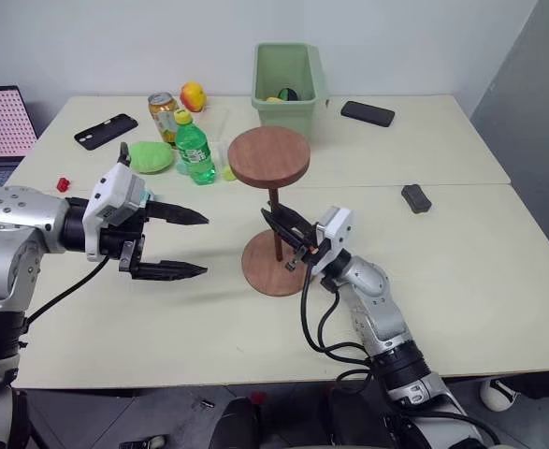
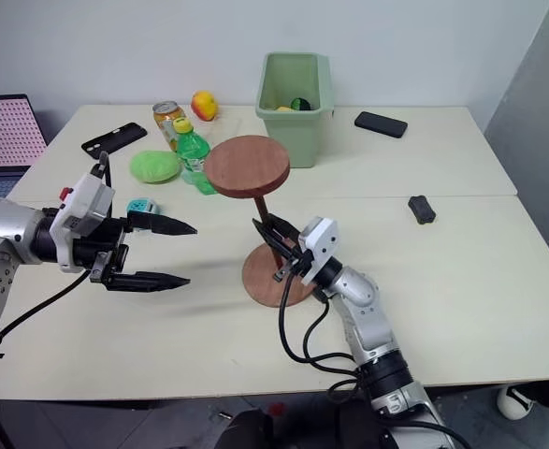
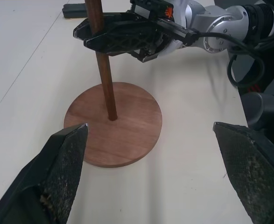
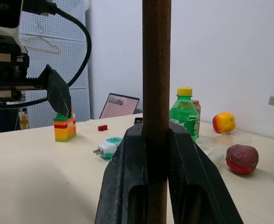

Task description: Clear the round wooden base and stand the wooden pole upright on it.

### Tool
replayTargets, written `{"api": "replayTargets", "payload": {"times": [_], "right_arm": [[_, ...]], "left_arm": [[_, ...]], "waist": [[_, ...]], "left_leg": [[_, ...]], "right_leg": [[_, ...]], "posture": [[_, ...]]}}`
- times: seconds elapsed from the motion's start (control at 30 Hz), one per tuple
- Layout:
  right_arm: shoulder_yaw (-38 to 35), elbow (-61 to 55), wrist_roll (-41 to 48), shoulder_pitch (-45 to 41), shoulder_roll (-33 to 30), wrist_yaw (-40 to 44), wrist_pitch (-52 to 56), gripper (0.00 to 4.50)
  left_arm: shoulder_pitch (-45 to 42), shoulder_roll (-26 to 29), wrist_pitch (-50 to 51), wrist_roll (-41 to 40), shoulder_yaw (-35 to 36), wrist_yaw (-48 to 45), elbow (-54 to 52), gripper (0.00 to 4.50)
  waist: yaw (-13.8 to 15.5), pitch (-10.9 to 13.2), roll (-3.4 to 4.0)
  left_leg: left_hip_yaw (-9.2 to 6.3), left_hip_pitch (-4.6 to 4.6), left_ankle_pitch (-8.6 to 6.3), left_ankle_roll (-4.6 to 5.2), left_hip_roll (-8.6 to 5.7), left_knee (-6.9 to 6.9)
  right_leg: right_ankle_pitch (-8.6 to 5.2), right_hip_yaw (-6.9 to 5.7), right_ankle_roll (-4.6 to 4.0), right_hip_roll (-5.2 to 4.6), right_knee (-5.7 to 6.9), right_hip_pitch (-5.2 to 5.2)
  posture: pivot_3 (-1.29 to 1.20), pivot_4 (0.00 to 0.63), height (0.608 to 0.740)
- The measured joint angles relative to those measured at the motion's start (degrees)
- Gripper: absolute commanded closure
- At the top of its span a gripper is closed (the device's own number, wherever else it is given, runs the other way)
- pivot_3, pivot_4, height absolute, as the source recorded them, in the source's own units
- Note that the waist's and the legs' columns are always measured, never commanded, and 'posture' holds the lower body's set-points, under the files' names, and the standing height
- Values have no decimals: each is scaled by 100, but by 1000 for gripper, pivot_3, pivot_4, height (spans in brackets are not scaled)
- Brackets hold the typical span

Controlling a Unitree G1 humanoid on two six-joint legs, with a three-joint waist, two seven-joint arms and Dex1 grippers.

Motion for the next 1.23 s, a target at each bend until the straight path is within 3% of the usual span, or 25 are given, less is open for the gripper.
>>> {"api": "replayTargets", "payload": {"times": [0.03, 0.1, 0.3, 0.53, 0.67, 0.8, 1.03, 1.23], "right_arm": [[7, -4, 0, -5, -3, 1, 10, 4296], [17, -36, 2, -7, -24, 2, 58, 3591], [87, 133, -103, 308, -313, 57, 665, 2434], [-69, -306, -70, 93, -373, 35, 905, 896], [-188, -1019, 154, 273, -822, 182, 1390, 114], [-369, -1883, 443, 610, -1623, 463, 2086, 114], [-1964, -3743, 2323, 843, -4301, 1277, 4632, 114], [-2733, -4130, 3747, 731, -5423, 1807, 5837, 114]], "left_arm": [[-13, 0, 0, 0, -6, -1, 0, 0], [-14, 0, 0, 0, -6, 1, 0, 0], [-18, -1, -1, -1, -6, 8, 9, 0], [-83, -34, -1, -5, -26, 20, 20, 0], [-96, -39, 5, -9, -28, 23, 30, 0], [-89, -32, 11, -12, -29, 12, 32, 0], [-28, 55, 313, -119, -106, -201, 1, 0], [-29, 60, 356, -123, -104, -213, -5, 0]], "waist": [[0, 0, 0], [-1, 0, 0], [3, 4, 0], [-19, 4, -1], [12, 4, -1], [38, 4, 0], [35, 19, 19], [26, 19, 16]], "left_leg": [[0, 0, 0, 0, 0, -1], [0, 2, 0, -1, 1, -5], [5, -13, 6, -11, -1, -16], [3, -12, 11, -18, 6, -34], [3, -18, 11, -18, 4, -33], [3, -20, 10, -17, 1, -32], [3, -25, 9, -14, 3, -35], [5, -20, 8, -13, 5, -40]], "right_leg": [[0, 0, 0, 0, 0, -1], [0, 1, 0, 0, 0, -1], [0, 6, -1, 0, -2, -20], [-1, 8, -2, 7, 0, -32], [-1, 6, -2, 1, -6, -31], [-1, 5, -2, -2, -11, -28], [-2, 2, -4, 1, -21, -24], [-4, 4, -7, 4, -31, -14]], "posture": [[0, 150, 740], [0, 150, 740], [0, 150, 740], [0, 150, 740], [0, 150, 740], [0, 150, 740], [0, 150, 740], [0, 150, 740]]}}
